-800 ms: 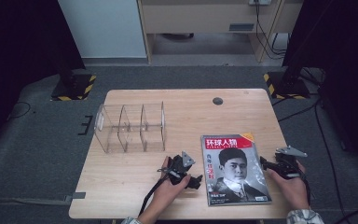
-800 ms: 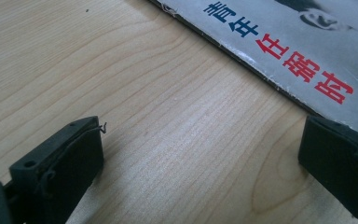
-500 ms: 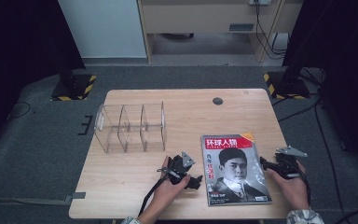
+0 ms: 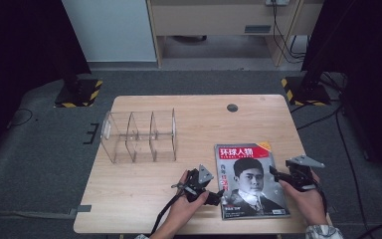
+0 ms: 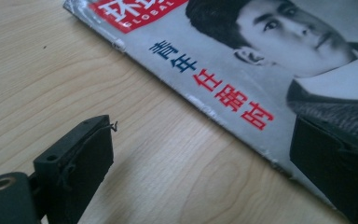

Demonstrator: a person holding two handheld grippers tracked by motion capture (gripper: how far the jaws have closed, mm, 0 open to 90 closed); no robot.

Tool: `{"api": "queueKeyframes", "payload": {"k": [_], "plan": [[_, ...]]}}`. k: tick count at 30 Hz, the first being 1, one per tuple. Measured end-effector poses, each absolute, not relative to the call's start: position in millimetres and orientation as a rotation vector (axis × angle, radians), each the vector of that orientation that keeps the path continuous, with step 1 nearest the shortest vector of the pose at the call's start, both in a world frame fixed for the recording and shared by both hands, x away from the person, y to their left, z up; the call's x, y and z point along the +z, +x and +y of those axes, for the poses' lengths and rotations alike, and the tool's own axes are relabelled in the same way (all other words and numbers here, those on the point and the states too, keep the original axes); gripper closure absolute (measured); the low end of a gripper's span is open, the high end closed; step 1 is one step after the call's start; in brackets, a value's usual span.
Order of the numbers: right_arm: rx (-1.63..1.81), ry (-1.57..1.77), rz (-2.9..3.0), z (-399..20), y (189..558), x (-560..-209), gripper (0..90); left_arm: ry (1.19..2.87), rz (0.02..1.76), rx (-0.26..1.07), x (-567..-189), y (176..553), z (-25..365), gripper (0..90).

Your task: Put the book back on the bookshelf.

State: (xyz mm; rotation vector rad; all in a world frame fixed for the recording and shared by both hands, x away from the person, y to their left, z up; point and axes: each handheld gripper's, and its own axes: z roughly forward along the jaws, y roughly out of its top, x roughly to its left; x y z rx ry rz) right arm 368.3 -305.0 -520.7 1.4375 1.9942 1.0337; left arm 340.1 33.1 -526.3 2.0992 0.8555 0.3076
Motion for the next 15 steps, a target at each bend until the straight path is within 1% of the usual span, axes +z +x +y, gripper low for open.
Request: {"api": "queueKeyframes", "payload": {"k": [3, 4, 5, 11, 15], "plan": [[1.056, 1.431, 2.029, -300, 368, -522, 20.5, 2.086, 0.853, 0.279, -524, 338, 28, 6.8], [1.056, 1.431, 2.029, -300, 368, -522, 20.5, 2.090, 0.853, 0.260, -524, 338, 26, 6.8], [1.060, 1.432, 2.044, -300, 368, -524, 18.5, 2.108, 0.847, 0.249, -524, 336, 21, 6.8], [1.071, 1.432, 2.065, -299, 368, -527, 15.2, 2.099, 0.837, 0.255, -526, 334, 12, 8.4], [1.092, 1.431, 2.078, -296, 369, -528, 11.1, 2.115, 0.804, 0.258, -527, 330, 7, 8.8]]}}
